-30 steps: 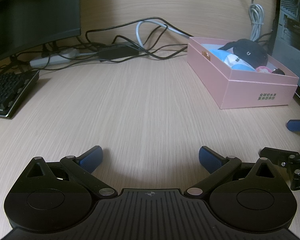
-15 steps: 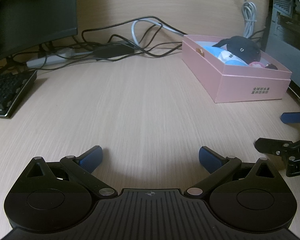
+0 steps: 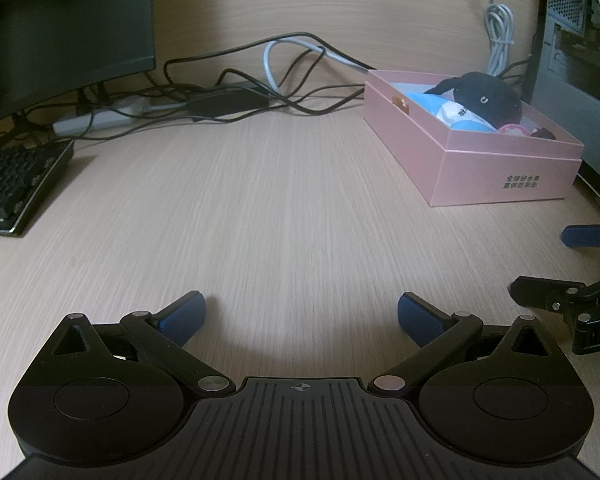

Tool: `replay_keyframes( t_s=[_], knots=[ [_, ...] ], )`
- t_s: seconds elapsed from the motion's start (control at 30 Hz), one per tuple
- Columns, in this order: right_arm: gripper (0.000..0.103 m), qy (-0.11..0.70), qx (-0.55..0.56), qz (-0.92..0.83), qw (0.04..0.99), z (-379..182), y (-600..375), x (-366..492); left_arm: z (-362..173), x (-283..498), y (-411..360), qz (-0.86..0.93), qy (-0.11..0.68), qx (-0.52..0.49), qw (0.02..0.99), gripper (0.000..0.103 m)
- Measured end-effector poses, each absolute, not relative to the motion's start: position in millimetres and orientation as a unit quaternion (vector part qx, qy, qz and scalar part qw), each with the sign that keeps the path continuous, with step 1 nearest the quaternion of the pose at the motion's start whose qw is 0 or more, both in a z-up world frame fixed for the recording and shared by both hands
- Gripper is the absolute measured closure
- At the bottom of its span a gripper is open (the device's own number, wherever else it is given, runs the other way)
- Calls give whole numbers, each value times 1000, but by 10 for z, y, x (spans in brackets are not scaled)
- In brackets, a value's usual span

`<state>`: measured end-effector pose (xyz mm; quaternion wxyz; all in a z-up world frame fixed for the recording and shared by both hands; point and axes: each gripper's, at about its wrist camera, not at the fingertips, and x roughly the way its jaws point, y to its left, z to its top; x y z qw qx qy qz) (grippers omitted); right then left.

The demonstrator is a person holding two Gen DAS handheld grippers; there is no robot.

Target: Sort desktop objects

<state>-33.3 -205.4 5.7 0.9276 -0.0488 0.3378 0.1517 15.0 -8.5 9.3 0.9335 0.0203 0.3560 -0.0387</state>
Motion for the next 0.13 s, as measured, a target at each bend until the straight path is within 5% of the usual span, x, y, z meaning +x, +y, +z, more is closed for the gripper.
replay_keyframes(
  t_s=[0.13],
  knots=[
    [0,338,-49,152,928,57,-2055,-332,90,157,-86,-38,356,20,934,0]
  ],
)
